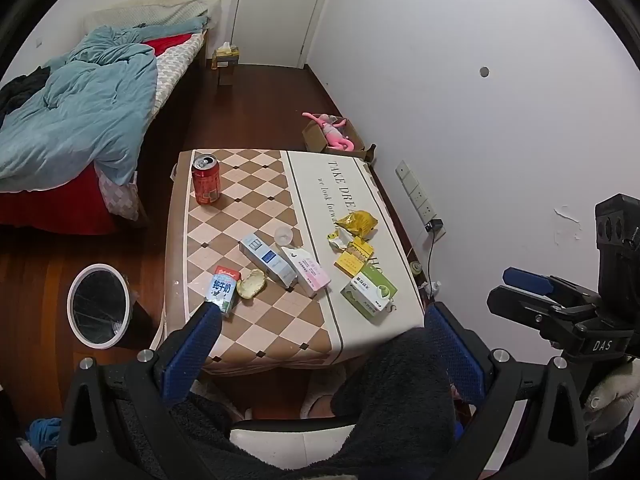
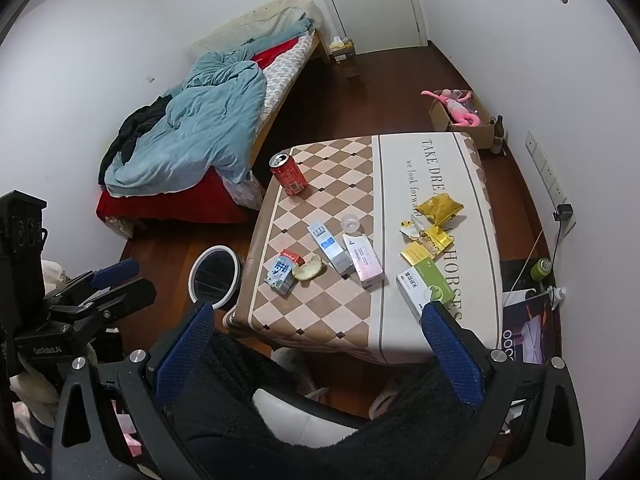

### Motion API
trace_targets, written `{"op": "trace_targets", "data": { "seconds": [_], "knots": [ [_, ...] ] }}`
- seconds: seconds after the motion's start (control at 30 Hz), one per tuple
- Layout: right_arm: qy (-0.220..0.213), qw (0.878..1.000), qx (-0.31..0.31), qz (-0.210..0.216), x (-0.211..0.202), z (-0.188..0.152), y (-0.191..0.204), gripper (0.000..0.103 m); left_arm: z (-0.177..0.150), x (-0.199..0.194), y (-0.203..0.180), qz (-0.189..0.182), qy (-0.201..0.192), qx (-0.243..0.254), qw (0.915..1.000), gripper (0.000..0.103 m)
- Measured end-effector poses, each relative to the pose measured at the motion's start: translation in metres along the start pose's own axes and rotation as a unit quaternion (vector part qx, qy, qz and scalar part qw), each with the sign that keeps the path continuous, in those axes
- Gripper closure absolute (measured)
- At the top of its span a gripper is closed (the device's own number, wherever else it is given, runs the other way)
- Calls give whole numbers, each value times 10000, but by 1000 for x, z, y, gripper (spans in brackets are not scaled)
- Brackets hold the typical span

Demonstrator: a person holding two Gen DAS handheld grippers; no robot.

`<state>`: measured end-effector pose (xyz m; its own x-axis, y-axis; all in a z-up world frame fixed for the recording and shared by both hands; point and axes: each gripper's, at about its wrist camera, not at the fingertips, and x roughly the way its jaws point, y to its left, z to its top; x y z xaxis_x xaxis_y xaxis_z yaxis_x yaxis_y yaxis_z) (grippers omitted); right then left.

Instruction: Collect trash

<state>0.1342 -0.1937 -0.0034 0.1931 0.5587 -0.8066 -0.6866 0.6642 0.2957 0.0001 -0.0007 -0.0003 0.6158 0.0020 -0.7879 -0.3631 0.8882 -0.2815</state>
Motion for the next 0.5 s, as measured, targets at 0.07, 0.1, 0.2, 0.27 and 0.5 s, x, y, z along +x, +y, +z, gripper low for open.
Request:
{"op": "trace_targets", "data": {
  "seconds": [0.07, 0.1, 0.2, 0.27, 0.5],
  "knots": [
    [2, 10000, -6, 3, 0, 0, -1, 0, 0, 0, 1, -4, -5, 4, 10000, 0],
    [0, 10000, -5, 5, 0, 1, -2, 0, 0, 0, 1, -8, -3, 5, 10000, 0],
    [-11, 10000, -3, 5, 0, 0, -4, 0, 0, 0, 1, -7, -4, -1, 10000, 0],
    [-10, 10000, -7, -7, 1, -2, 0, 0, 0, 0, 1, -2, -4, 2, 10000, 0],
    [-13, 10000, -14, -1, 1, -1, -2, 0, 0, 0, 0, -4, -2, -3, 10000, 0]
  ]
}}
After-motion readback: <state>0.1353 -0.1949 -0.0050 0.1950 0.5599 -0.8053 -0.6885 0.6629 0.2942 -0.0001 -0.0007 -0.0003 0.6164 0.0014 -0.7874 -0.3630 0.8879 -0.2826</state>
